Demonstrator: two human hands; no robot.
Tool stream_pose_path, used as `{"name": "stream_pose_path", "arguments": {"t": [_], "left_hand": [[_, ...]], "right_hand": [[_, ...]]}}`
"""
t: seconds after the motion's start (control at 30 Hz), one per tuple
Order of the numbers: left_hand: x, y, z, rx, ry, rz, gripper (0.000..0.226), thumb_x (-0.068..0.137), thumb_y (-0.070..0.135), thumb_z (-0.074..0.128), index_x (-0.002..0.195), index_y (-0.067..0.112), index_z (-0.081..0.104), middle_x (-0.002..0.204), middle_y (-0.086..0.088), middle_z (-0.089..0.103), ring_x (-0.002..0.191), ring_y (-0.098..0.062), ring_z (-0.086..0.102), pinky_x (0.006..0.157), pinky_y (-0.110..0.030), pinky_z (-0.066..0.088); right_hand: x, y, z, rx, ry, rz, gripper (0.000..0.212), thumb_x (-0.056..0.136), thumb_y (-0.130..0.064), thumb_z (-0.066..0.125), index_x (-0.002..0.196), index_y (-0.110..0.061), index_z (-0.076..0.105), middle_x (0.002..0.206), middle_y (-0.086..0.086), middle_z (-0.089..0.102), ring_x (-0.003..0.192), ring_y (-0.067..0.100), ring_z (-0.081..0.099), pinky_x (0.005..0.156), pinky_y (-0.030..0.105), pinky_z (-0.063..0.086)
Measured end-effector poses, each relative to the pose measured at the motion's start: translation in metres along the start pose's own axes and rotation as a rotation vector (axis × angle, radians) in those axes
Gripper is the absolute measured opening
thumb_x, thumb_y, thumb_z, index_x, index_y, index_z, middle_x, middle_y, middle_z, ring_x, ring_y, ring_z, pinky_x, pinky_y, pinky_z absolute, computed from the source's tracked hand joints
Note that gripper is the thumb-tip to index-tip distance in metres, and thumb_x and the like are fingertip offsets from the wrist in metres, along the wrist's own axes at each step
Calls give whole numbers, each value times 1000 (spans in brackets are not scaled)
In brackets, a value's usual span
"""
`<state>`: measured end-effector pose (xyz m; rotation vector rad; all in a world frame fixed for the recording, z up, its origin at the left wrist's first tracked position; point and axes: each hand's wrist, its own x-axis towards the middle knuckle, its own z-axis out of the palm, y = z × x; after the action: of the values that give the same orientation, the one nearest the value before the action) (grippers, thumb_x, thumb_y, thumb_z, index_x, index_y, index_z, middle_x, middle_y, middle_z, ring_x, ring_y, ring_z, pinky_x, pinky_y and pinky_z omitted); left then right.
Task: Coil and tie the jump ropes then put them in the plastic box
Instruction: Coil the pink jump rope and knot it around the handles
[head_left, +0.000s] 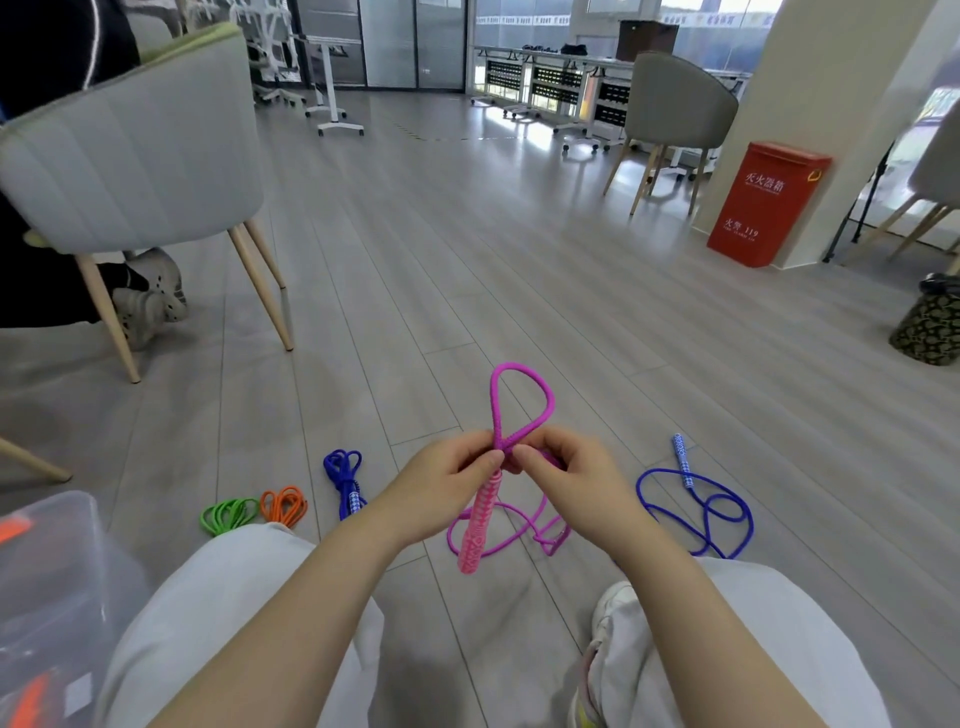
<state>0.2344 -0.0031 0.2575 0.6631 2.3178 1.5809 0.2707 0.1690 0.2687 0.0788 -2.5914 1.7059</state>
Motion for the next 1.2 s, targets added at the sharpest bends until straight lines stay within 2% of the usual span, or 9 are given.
{"name": "stream_pose_path", "arguments": {"t": [0.1, 0.17, 0.27, 0.43, 0.53, 0.63, 0.87, 0.97, 1.2], "left_hand": [[-1, 0, 0, 114, -41, -28, 22, 102, 25, 42, 103, 25, 65, 97, 8, 68, 96, -10, 62, 93, -38, 51], [-3, 1, -1, 186, -67, -48, 22, 103, 26, 39, 99, 26, 61, 95, 8, 65, 94, -12, 60, 91, -39, 50], [-4, 1, 2, 195, -99, -73, 20, 104, 24, 36, 101, 26, 56, 96, 7, 64, 97, -11, 60, 93, -36, 49], [-3, 9, 3, -94, 10, -110, 24, 105, 19, 34, 105, 18, 58, 88, 4, 59, 88, -4, 66, 74, -16, 50], [0, 5, -5, -317, 69, -123, 26, 105, 22, 36, 95, 13, 57, 77, 6, 55, 83, -11, 63, 94, -35, 51], [4, -2, -15, -531, 179, -84, 26, 104, 20, 39, 90, 10, 57, 69, 6, 51, 68, -12, 58, 101, -47, 46], [6, 7, -57, -1252, 596, 73, 27, 105, 18, 31, 86, 13, 50, 60, 5, 42, 50, -8, 42, 68, -26, 50], [6, -2, -68, -1287, 714, -19, 27, 105, 20, 34, 83, 14, 49, 57, 6, 42, 46, -8, 42, 64, -24, 49], [12, -5, -33, -1064, 506, -259, 24, 101, 13, 38, 82, 9, 51, 54, 3, 42, 42, -9, 39, 53, -26, 47]], "right_hand": [[1, 4, 2, -88, -14, -17, 18, 95, -24, 59, 81, -23, 71, 65, -12, 61, 58, 0, 49, 59, 17, 41], [2, 8, 2, -124, -8, -9, 16, 94, -28, 60, 83, -25, 71, 69, -4, 61, 60, 6, 48, 60, 26, 45], [2, 8, 2, -98, 9, 2, 14, 92, -30, 63, 82, -24, 72, 70, -6, 65, 64, 7, 53, 66, 29, 49], [2, 5, -8, -18, 46, 34, 44, 86, -51, 64, 72, -9, 62, 58, -4, 43, 55, 10, 37, 56, 26, 34], [3, 5, -20, -52, 67, 49, 53, 83, -65, 55, 67, -15, 60, 62, 2, 42, 58, 15, 37, 60, 33, 33], [1, 5, -34, -79, 92, 66, 47, 91, -55, 55, 72, -13, 66, 63, 3, 44, 57, 13, 40, 62, 31, 35], [-3, 9, -61, -25, 132, 99, 30, 95, -30, 52, 74, -18, 71, 68, 6, 51, 66, 16, 45, 67, 37, 39], [-2, 5, -57, 52, 155, 109, 28, 96, -14, 51, 77, -14, 71, 65, 2, 51, 65, 15, 45, 64, 32, 40], [1, -1, -15, 236, 153, 37, 21, 97, -12, 53, 87, -13, 72, 65, 3, 48, 60, 11, 43, 59, 24, 37]]}}
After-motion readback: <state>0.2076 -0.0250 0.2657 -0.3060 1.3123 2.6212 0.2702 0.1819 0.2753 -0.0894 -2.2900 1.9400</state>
